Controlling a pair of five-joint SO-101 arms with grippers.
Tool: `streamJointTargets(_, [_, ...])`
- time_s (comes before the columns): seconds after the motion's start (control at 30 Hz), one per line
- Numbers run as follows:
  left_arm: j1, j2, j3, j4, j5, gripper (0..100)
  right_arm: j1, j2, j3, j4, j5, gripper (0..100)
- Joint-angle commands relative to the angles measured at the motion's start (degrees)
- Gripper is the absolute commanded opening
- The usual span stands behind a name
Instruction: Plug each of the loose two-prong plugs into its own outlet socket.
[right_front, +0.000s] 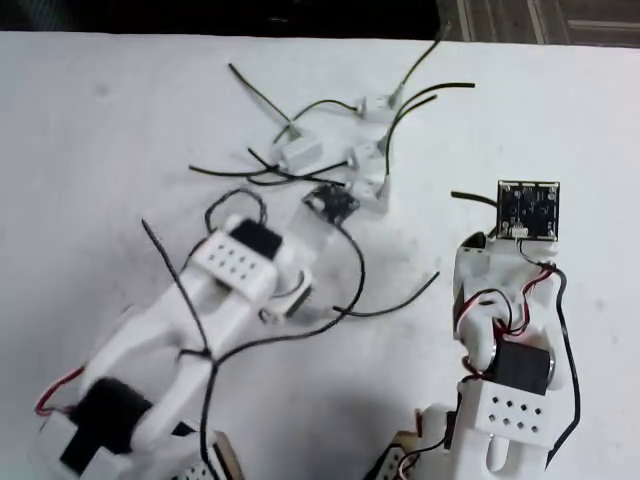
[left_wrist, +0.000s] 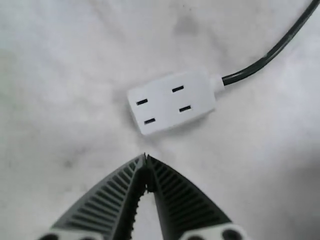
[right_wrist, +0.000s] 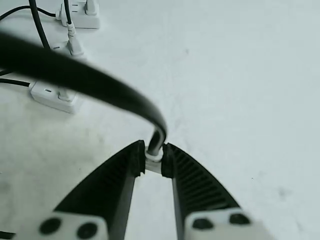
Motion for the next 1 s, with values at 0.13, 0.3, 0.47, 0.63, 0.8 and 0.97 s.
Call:
streamJointTargets(0.13, [-0.4, -4.2, 7.9, -8.4, -0.4, 2, 0.1, -1.0, -0.4, -0.8, 0.4, 1.8])
streamJointTargets(0.3, [-0.3, 4.4, 6.9, -9.6, -0.3, 2, 0.1, -0.9, -0.4, -0.8, 0.4, 1.8])
streamJointTargets(0.47, [-0.7, 14.3, 0.9, -9.1, -0.1, 2, 0.1, -0.9, -0.4, -0.8, 0.4, 1.8])
streamJointTargets(0.63, [-0.7, 19.1, -5.8, -8.9, -0.1, 2, 0.1, -0.9, -0.4, -0.8, 0.4, 1.8])
streamJointTargets(0.8, [-0.7, 23.9, -12.4, -8.8, -0.4, 2, 0.1, -0.9, -0.4, -0.7, 0.4, 1.8])
streamJointTargets(0.97, [-1.3, 28.1, -18.7, -8.5, -0.5, 2, 0.1, -0.9, -0.4, -0.7, 0.4, 1.8])
